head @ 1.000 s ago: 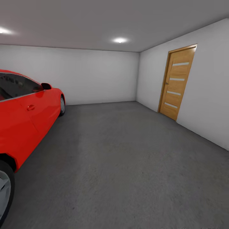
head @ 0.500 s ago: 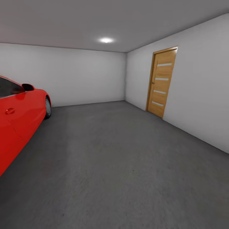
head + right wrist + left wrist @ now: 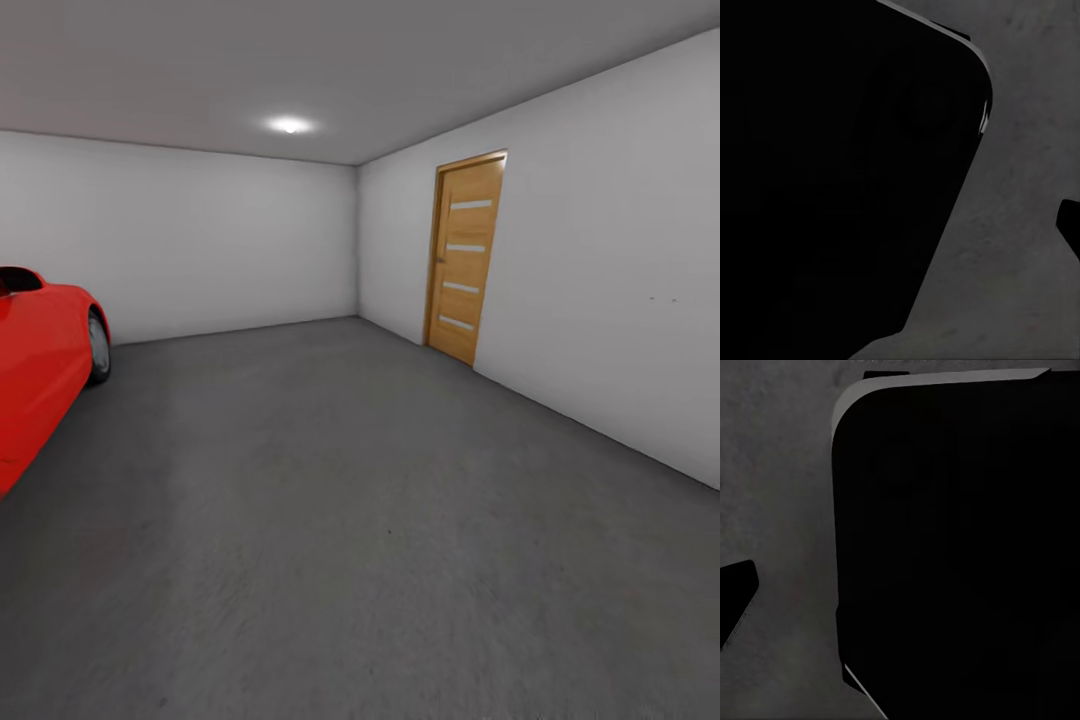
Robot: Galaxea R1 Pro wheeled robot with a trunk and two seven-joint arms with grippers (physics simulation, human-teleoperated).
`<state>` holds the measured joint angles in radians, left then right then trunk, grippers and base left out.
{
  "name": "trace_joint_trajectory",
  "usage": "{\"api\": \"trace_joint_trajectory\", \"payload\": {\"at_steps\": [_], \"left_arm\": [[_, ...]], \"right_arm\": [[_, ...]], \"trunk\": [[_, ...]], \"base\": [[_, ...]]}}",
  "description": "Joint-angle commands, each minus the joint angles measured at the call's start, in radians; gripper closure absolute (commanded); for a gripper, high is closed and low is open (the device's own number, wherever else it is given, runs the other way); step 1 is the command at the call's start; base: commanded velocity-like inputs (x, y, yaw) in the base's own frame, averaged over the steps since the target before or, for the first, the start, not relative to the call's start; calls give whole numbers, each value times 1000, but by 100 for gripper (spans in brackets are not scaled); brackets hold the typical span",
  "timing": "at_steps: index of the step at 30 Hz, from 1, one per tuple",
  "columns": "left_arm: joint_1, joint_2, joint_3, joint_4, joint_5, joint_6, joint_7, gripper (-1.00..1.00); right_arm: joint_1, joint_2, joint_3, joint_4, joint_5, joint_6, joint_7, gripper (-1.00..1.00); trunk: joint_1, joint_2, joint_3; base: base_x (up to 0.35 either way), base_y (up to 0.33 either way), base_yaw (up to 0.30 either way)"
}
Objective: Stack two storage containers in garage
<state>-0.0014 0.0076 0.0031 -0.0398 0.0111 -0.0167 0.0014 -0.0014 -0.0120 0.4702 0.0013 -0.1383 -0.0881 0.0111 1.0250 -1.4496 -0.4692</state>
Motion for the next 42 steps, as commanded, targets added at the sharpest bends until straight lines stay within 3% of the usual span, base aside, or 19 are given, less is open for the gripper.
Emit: {"api": "trace_joint_trajectory", "payload": {"at_steps": [1, 12, 42], "left_arm": [[0, 0, 0, 0, 1, -2, 0, -100], [0, 0, -6, 0, -6, -2, -8, -100], [0, 1, 2, 0, 4, 0, -9, -100]], "right_arm": [[0, 0, 8, 0, -10, -4, 1, -100], [0, 2, 8, 0, -10, -3, 1, -100], [0, 3, 22, 0, -3, -4, -2, -100]], "trunk": [[0, 0, -1], [0, 0, -1], [0, 0, -1]], "base": [[0, 0, -245], [69, 0, -184], [317, 0, -3]]}}
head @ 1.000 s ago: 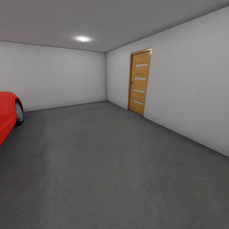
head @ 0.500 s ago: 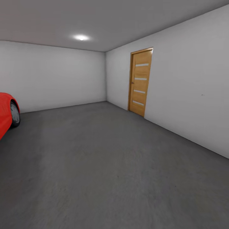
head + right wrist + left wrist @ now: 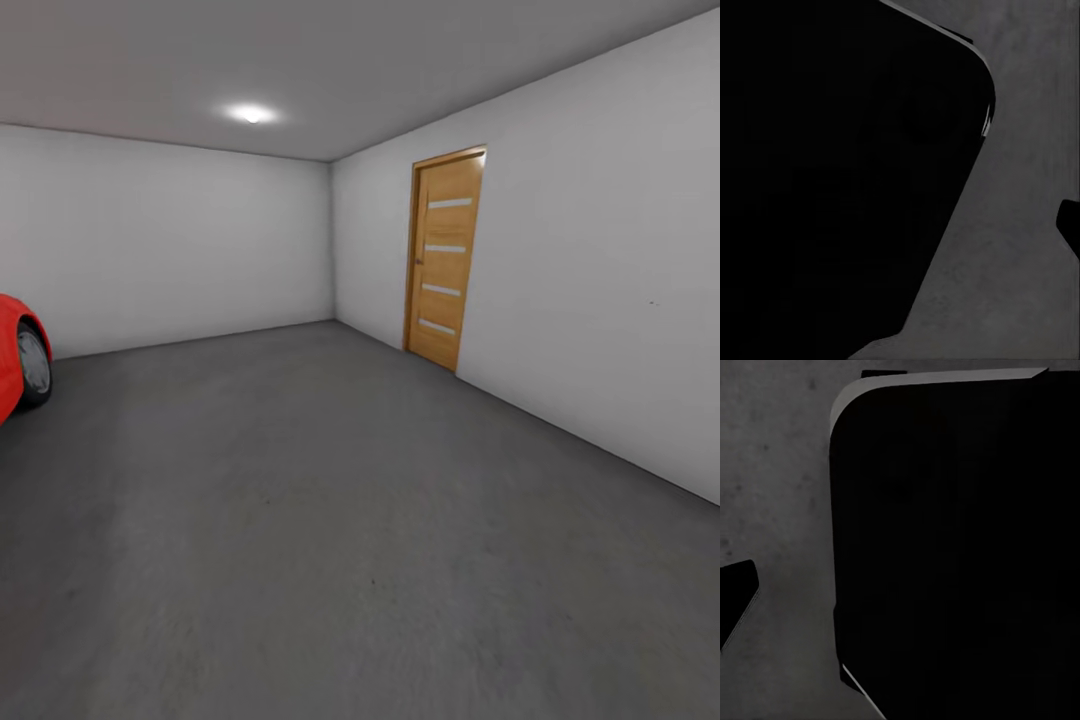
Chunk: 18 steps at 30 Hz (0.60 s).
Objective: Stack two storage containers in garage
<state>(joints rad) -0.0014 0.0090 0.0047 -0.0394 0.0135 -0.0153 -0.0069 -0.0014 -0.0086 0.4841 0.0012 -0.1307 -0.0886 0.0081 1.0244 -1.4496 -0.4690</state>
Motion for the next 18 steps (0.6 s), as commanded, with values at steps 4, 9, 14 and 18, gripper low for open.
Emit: {"api": "trace_joint_trajectory", "payload": {"at_steps": [4, 9, 14, 18], "left_arm": [[0, 0, 2, 0, 3, -2, -1, -100], [0, 0, 3, 0, 3, -2, -1, -100], [0, 0, 3, 0, 3, -2, -1, -100], [0, 0, 3, 0, 4, -2, -1, -100]], "right_arm": [[0, 2, 8, 0, -10, -3, 0, -100], [0, 2, 8, 0, -10, -3, 0, -100], [0, 1, 8, 0, -10, -3, 0, -100], [0, 1, 8, 0, -10, -3, -1, -100]], "trunk": [[1, 0, -1], [1, 0, -1], [1, 0, -1], [1, 0, -1]], "base": [[321, 0, 0], [321, 0, 0], [321, 0, 0], [321, 0, 0]]}}
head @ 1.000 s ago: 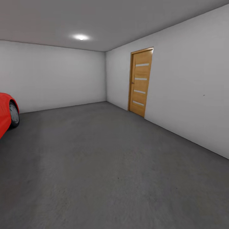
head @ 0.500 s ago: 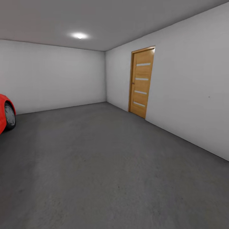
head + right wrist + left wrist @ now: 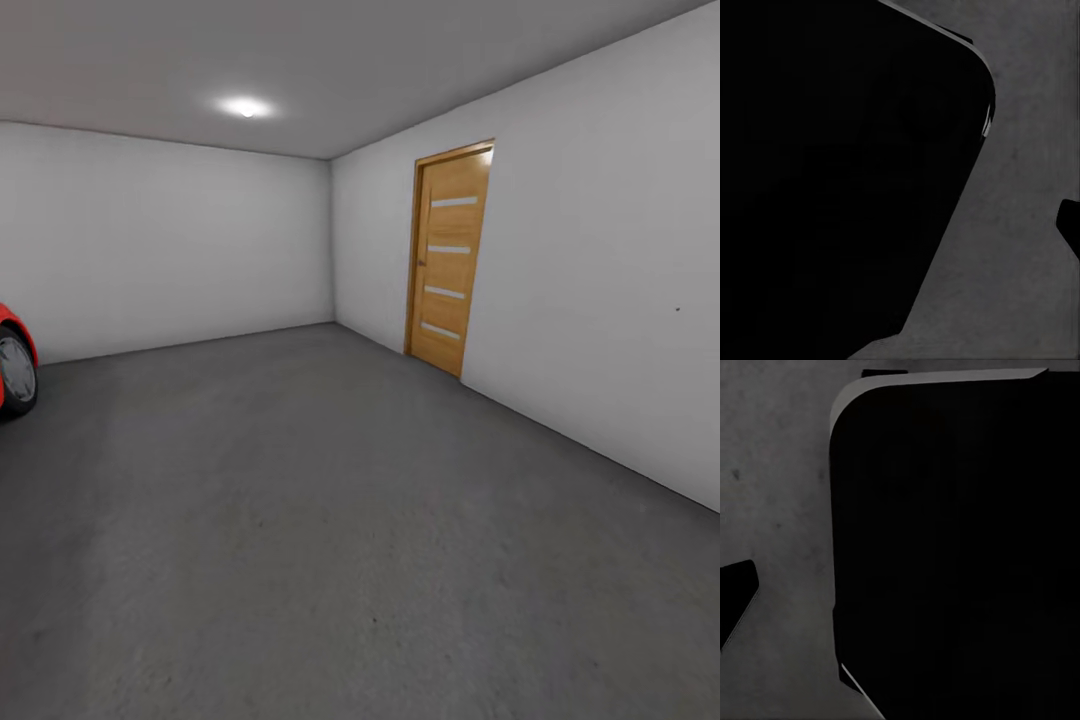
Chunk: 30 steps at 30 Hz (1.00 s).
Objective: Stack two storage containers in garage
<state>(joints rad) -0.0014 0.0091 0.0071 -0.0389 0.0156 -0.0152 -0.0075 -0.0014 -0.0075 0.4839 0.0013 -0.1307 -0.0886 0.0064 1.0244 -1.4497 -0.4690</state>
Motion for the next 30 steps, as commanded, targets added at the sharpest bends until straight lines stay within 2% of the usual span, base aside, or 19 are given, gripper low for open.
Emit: {"api": "trace_joint_trajectory", "payload": {"at_steps": [1, 30], "left_arm": [[0, 0, 1, 0, 1, -2, -1, -100], [0, 0, -1, 0, 1, -2, -2, -100]], "right_arm": [[0, 0, 8, 0, -10, -3, 0, -100], [0, 0, 8, 0, -10, -3, 0, -100]], "trunk": [[1, 0, -1], [1, 0, -1]], "base": [[321, 0, 0], [321, 0, 0]]}}
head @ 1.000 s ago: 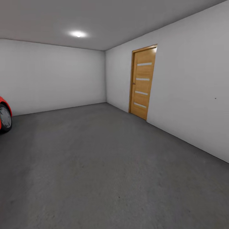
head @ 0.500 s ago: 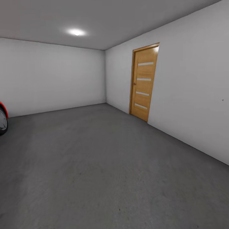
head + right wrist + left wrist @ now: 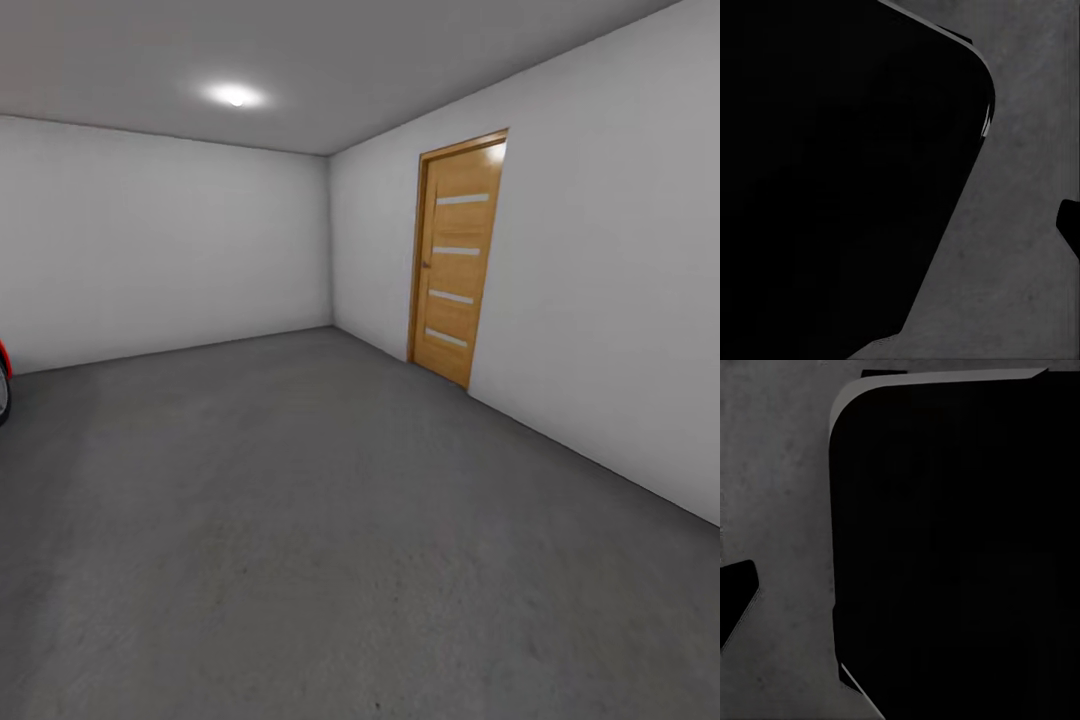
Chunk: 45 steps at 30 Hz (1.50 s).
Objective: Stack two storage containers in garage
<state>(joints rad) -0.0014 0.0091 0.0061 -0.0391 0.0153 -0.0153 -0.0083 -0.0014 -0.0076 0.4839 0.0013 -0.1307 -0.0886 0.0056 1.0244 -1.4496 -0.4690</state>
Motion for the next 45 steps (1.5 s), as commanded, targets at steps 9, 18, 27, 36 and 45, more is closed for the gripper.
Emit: {"api": "trace_joint_trajectory", "payload": {"at_steps": [9, 18, 27, 36, 45], "left_arm": [[0, 0, 1, 0, 1, -2, -1, -100], [0, 0, 2, 0, 2, -2, -1, -100], [0, 0, 2, 0, 2, -2, -1, -100], [0, 0, 2, 0, 2, -2, -1, -100], [0, 0, 2, 0, 2, -2, -1, -100]], "right_arm": [[0, 9, 9, 0, -11, -3, 0, -100], [0, 9, 8, 0, -13, -3, -1, -100], [0, 9, 8, 0, -14, -3, -1, -100], [0, 9, 6, 0, -16, -2, -1, -100], [0, 9, 5, 0, -17, -2, -1, -100]], "trunk": [[1, 0, -1], [1, 0, -1], [1, 0, -1], [1, 0, -1], [1, 0, -1]], "base": [[321, 0, 0], [321, 0, 0], [321, 0, 0], [321, 0, -71], [321, 0, -237]]}}
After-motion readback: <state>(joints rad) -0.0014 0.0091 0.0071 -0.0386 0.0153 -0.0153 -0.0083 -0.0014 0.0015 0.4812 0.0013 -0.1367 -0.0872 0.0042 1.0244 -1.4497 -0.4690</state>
